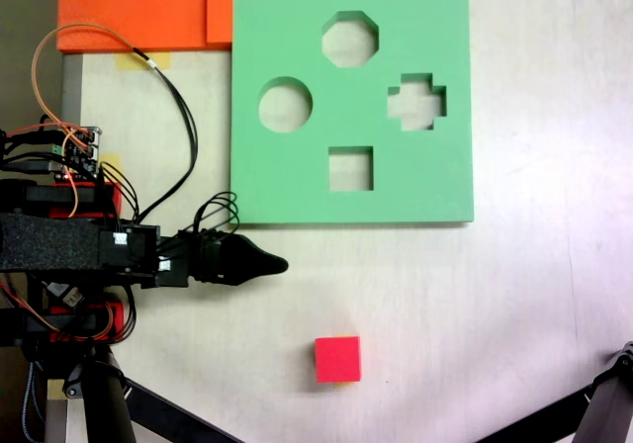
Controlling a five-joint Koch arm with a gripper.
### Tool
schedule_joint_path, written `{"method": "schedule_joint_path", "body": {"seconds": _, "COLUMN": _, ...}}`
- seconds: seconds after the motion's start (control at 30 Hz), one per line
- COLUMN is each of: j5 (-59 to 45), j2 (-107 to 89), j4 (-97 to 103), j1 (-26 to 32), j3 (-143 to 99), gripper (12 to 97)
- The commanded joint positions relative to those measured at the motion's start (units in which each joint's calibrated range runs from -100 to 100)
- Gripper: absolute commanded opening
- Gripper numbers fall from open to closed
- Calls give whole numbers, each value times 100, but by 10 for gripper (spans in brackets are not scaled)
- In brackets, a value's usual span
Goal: Put the square block into the corresponding hole
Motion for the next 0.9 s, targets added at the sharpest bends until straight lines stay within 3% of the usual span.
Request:
{"method": "schedule_joint_path", "body": {"seconds": 0.0, "j5": -15, "j2": -41, "j4": -551, "j1": 15, "j3": -108, "gripper": 493}}
{"method": "schedule_joint_path", "body": {"seconds": 0.73, "j5": -15, "j2": -41, "j4": -551, "j1": 15, "j3": -108, "gripper": 490}}
{"method": "schedule_joint_path", "body": {"seconds": 0.87, "j5": 376, "j2": -41, "j4": -561, "j1": -98, "j3": -108, "gripper": 493}}
